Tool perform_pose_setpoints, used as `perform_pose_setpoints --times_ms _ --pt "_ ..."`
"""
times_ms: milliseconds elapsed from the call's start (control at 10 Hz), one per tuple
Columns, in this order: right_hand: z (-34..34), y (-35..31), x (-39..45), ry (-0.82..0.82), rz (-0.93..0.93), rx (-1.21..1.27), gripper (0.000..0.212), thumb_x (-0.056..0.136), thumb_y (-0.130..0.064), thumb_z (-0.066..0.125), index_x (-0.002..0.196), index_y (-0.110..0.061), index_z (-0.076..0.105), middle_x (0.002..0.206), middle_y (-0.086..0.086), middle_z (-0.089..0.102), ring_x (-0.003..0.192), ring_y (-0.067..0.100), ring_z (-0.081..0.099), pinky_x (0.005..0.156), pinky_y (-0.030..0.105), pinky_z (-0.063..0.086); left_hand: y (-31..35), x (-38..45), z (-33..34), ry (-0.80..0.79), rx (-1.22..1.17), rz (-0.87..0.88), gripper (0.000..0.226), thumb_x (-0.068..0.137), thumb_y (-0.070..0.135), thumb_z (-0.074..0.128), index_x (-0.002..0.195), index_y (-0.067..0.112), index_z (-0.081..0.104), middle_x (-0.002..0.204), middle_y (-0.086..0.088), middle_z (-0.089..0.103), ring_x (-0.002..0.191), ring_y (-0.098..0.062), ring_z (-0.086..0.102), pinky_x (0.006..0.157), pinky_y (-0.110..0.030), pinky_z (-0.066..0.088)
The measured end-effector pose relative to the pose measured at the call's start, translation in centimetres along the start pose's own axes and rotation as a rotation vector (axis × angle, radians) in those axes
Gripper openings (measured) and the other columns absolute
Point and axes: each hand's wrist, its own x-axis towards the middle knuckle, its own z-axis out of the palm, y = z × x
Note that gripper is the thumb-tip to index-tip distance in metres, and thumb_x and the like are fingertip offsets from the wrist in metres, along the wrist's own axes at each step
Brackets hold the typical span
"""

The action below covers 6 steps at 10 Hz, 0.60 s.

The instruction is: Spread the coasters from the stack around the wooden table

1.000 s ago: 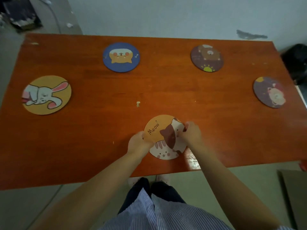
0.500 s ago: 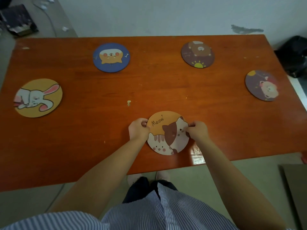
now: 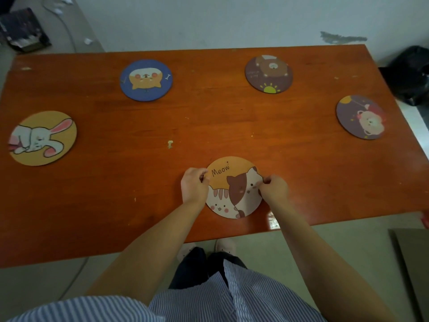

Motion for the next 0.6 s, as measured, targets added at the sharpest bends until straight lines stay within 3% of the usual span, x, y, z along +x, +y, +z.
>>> perform_pose_setpoints --times_ms 100,200,400,500,600 --pt "0.1 0.2 0.1 0.004 -0.019 -0.036 0.016 0.089 -0.006 0.054 0.099 0.007 0.058 0.101 0.027 0.064 0.095 0.039 0.058 0.067 0.04 0.049 -0.2 -0.1 0.3 0.008 0.031 0.02 0.022 0.086 0.006 0.056 0.106 0.003 0.063 0.11 -0.015 0.06 0.098 -0.024 0.056 0.079 -0.024 0.042" --pt "0.4 0.5 0.2 0.038 -0.072 -0.05 0.017 0.089 -0.009 0.055 0.1 0.004 0.054 0.103 0.024 0.061 0.088 0.033 0.057 0.052 0.026 0.034 -0.4 -0.1 0.4 -0.005 0.089 0.042 0.024 0.087 0.009 0.056 0.109 0.004 0.062 0.113 -0.013 0.055 0.1 -0.023 0.052 0.079 -0.023 0.039" --pt "0.5 1.0 0.4 0.04 -0.114 -0.092 0.02 0.089 -0.011 0.056 0.104 0.002 0.052 0.107 0.023 0.058 0.096 0.036 0.056 0.067 0.032 0.038 -2.5 -1.0 -1.2 0.097 0.297 0.08 0.033 0.091 0.025 0.048 0.119 0.009 0.053 0.122 -0.013 0.052 0.116 -0.026 0.042 0.098 -0.039 0.036" --pt "0.1 0.8 0.3 -0.009 -0.178 -0.137 0.017 0.09 -0.014 0.055 0.095 0.002 0.056 0.093 0.02 0.058 0.086 0.034 0.057 0.06 0.028 0.038 -5.1 -1.3 -2.7 0.115 0.416 0.142 0.038 0.093 0.025 0.042 0.128 0.01 0.046 0.137 -0.014 0.045 0.131 -0.029 0.034 0.108 -0.046 0.028" --pt "-1.2 -0.7 0.0 0.093 -0.271 -0.05 0.018 0.09 -0.009 0.056 0.102 0.004 0.059 0.094 0.023 0.062 0.089 0.035 0.059 0.071 0.037 0.048 -6.8 -1.4 -3.9 0.03 0.562 0.144 0.048 0.095 0.031 0.033 0.139 0.013 0.029 0.151 -0.011 0.027 0.142 -0.026 0.015 0.116 -0.043 0.013"
